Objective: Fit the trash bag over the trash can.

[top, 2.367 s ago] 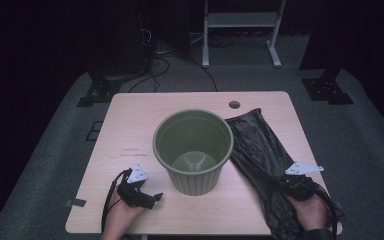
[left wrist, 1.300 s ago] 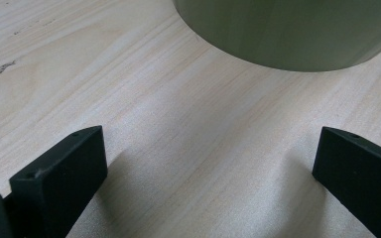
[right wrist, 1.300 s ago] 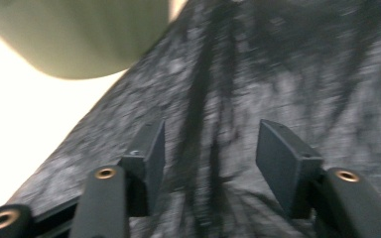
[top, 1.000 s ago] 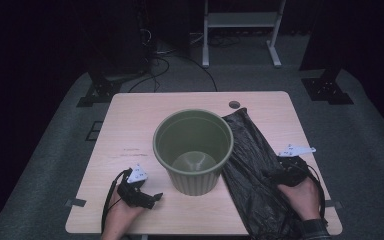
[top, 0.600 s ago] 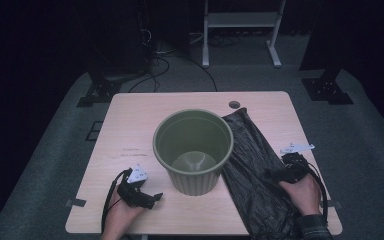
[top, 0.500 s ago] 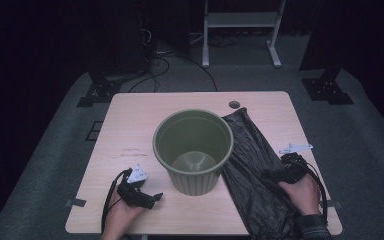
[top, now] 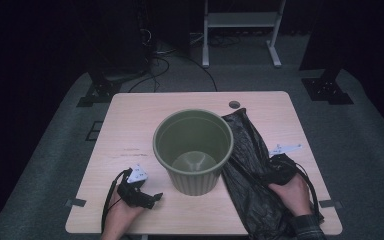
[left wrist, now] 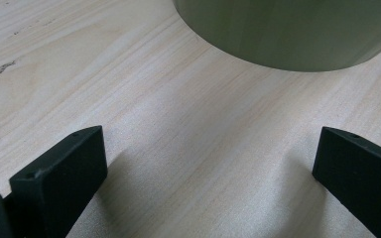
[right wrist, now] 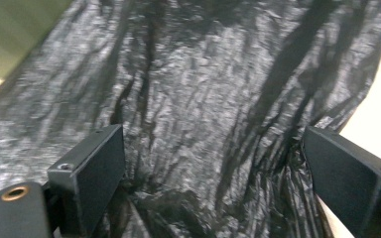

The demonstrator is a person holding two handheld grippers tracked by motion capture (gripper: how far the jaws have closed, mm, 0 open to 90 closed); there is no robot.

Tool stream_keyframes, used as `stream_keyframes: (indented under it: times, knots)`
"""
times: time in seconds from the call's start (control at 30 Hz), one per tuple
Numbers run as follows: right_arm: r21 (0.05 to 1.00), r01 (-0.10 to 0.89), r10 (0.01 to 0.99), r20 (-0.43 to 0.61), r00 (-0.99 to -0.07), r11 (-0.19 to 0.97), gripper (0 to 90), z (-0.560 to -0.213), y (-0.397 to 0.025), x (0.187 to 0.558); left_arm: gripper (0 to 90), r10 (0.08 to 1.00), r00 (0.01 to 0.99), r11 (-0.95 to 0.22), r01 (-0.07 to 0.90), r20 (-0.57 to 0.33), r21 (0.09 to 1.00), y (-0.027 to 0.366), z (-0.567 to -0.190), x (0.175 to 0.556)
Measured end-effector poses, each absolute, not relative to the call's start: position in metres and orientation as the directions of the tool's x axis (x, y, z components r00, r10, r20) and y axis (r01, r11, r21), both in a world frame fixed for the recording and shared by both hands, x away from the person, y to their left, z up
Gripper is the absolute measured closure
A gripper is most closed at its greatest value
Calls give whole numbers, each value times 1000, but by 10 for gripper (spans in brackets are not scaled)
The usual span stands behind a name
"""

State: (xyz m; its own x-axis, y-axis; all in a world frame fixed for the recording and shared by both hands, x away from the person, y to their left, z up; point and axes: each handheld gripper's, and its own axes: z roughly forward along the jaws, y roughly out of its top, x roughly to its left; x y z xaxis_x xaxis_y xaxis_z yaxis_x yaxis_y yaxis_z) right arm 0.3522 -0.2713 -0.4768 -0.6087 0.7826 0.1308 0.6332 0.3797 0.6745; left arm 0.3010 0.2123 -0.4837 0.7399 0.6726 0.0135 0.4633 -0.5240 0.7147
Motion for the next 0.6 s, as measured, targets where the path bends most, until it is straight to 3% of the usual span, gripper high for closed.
stream_keyframes:
  times: [0.6]
  knots:
    - [684,596,693,183,-698,420,103,-473,-220,358,0,672,740,-524,463,14,714,212,-484,301]
